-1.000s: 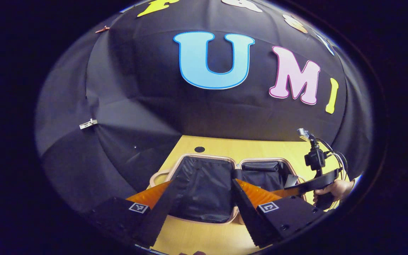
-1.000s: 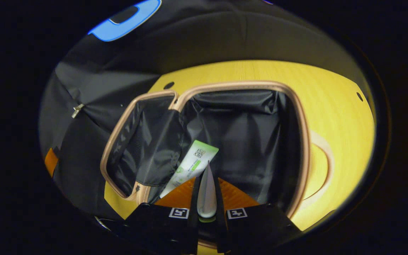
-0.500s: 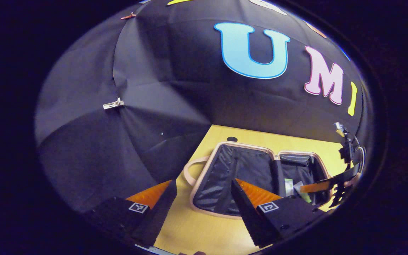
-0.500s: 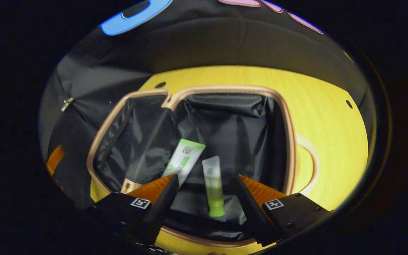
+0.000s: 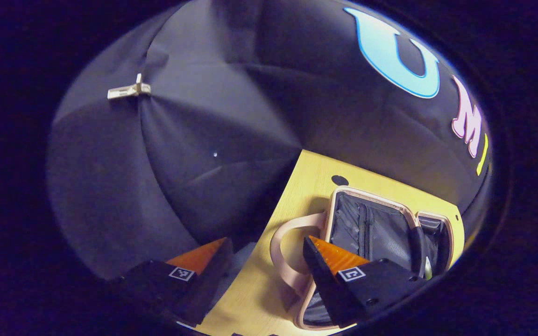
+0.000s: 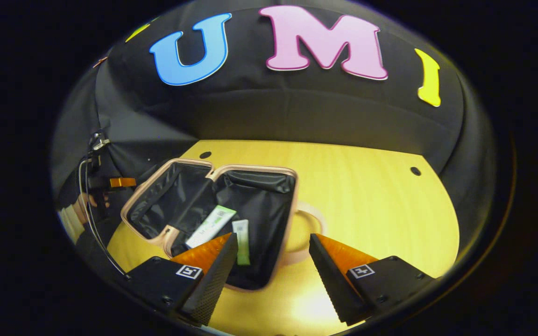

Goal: First open the suitcase, pack the skin care products into it, and then close the suitcase.

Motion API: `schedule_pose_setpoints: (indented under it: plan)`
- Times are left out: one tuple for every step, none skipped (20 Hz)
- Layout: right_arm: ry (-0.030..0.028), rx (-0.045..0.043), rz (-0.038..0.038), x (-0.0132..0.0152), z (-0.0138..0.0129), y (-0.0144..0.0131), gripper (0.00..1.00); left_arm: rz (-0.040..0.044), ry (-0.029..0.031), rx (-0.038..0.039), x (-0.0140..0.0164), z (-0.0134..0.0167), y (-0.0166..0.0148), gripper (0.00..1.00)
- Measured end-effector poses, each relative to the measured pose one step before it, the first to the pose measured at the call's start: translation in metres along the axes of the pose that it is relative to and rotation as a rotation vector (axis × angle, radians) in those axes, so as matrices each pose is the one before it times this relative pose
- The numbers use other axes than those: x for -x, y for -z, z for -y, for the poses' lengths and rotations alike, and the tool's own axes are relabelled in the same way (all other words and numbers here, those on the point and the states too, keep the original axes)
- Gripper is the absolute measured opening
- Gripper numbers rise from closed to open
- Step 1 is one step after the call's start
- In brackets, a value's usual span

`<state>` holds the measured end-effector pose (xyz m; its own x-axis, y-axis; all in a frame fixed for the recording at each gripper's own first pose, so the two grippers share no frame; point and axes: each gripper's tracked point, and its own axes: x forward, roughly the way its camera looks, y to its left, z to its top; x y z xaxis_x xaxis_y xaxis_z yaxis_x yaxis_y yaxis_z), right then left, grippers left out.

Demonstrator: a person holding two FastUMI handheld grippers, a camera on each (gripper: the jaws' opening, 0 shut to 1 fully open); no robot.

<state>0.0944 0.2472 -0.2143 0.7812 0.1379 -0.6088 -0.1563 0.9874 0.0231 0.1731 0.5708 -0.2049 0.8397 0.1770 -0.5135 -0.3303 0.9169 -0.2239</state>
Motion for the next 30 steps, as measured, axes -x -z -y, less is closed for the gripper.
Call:
schedule_pose_setpoints:
  plan:
    - [0.02547,0.01394,0.00226,0.00613,0.01159,0.00546,0.97,-0.03786,0.00962,0.00161,-0.01097,0.00034,0.00642,0.95]
    - [0.02839,0.02775,-0.01115,0.00511,0.0156,0.01065,0.97,-0.03279,0.01866,-0.0035,-0.00858,0.00194,0.00617,0.94]
    - [0.02553,0.02759,-0.0192,0.00606,0.01252,0.00982,0.97,-0.03102,0.02716,-0.00282,-0.00912,0.00464,0.00572,0.92]
    - [0.01544,0.01584,-0.02687,0.00564,0.00975,0.01094,0.98,-0.03312,0.03587,0.00106,-0.00782,0.00541,0.0063,0.84]
    - [0.00834,0.0007,-0.01864,0.00345,0.00489,0.00647,0.98,-0.02541,0.01717,0.00262,-0.00504,0.00238,0.00574,0.84]
    - [0.00988,-0.00766,-0.01136,0.00375,0.00553,0.00542,0.98,-0.02987,0.0067,-0.00935,-0.00573,-0.00096,0.00343,0.8]
    - [0.01063,-0.01108,-0.0045,0.003,0.00508,0.00397,0.98,-0.02378,-0.00478,-0.02383,0.00029,-0.00282,0.00477,0.66]
    - [0.00865,-0.00842,0.00108,0.00249,0.00422,0.00332,0.98,0.01261,0.01248,-0.01683,-0.00094,0.00095,-0.00576,0.61]
    - [0.0099,-0.00151,0.00181,0.00243,0.00491,0.00291,0.98,-0.00933,0.02302,-0.00873,-0.00176,0.0081,0.00059,0.52]
    - [0.00966,0.00431,-0.00191,0.0006,0.00524,0.00384,0.99,-0.01373,-0.02949,-0.01501,-0.00041,0.00034,0.00154,0.42]
    - [0.00621,0.00266,-0.00477,-0.00007,0.0038,0.00363,0.99,0.00085,-0.02067,-0.00654,0.00118,-0.00107,-0.00257,0.3]
    - [0.00266,-0.00333,-0.00544,-0.00037,0.00343,0.00188,0.99,0.02162,-0.01259,-0.00105,0.00272,0.00007,-0.00681,0.25]
    - [0.00393,-0.00781,-0.00116,0.00053,0.00446,0.00029,0.99,0.03355,-0.00497,-0.00149,0.01104,0.00265,-0.00969,0.2]
    - [0.00351,-0.01409,0.00624,0.00205,0.00488,-0.00104,0.94,0.02571,0.00105,0.0038,0.01307,0.00572,-0.01045,0.19]
    - [0.00192,-0.01574,0.01105,0.00244,0.00344,-0.00274,0.99,0.0224,-0.00225,-0.00472,0.01252,0.00738,-0.01023,0.13]
    - [-0.00016,-0.01144,0.01167,0.0011,0.00325,-0.0041,0.99,0.02723,-0.00867,-0.0246,0.0158,0.00528,-0.01347,0.12]
    - [0.00217,-0.00579,0.01292,0.00161,0.00498,-0.00406,0.99,0.02054,0.00125,-0.03526,0.01702,0.00707,-0.01366,0.11]
    - [0.00042,-0.00184,0.01058,0.00131,0.00435,-0.00464,0.99,0.02581,-0.00187,-0.03803,0.01937,0.00953,-0.01926,0.1]
    - [-0.0009,0.00008,0.00787,0.00159,0.00326,-0.00293,0.99,0.02008,0.00084,-0.03808,0.02002,0.01708,-0.0212,0.13]
    - [0.00097,0.00025,0.00781,0.00175,0.00513,-0.00372,0.99,0.03007,0.00594,-0.03465,0.0211,0.01918,-0.02124,0.09]
    - [0.00661,-0.00197,0.01539,0.00176,0.00592,-0.00585,0.98,0.0176,0.01483,-0.03295,0.01874,0.0199,-0.01963,0.12]
    - [0.00649,-0.0041,0.02062,0.00272,0.0065,-0.00692,0.99,0.02786,0.02181,-0.03675,0.01758,0.02132,-0.02231,0.08]
    - [0.00014,-0.00602,0.02097,0.00253,0.00464,-0.00651,0.99,0.01933,0.02327,-0.03893,0.01645,0.02226,-0.0204,0.08]
    - [-0.00405,-0.00532,0.01462,0.0026,0.00332,-0.00557,0.99,0.01463,0.02405,-0.03513,0.01422,0.0274,-0.01859,0.08]
    - [-0.00464,-0.00454,0.01439,0.00224,0.00364,-0.0047,0.98,0.00659,0.02131,-0.02421,0.01041,0.02813,-0.01429,0.08]
    - [-0.00506,-0.00498,0.01352,0.00197,0.00507,-0.00515,0.99,0.004,0.02994,-0.015,0.00563,0.03463,-0.01009,0.08]
    - [-0.00436,-0.00661,0.01343,0.00218,0.00566,-0.00483,0.99,0.00716,0.02105,-0.00167,0.00126,0.02646,-0.00605,0.08]
    - [0.00005,-0.00858,0.01449,0.00136,0.00602,-0.00415,0.99,0.00765,0.02154,0.01606,0.00089,0.02948,-0.00504,0.08]
    - [0.0003,-0.0114,0.01319,-0.00002,0.00933,-0.00593,0.99,0.00647,0.01897,0.03601,-0.00136,0.02821,-0.00228,0.08]
    - [0.00065,-0.01716,0.01732,0.00105,0.00766,-0.00419,0.98,0.00516,0.03183,0.04036,-0.00171,0.03117,-0.0009,0.08]
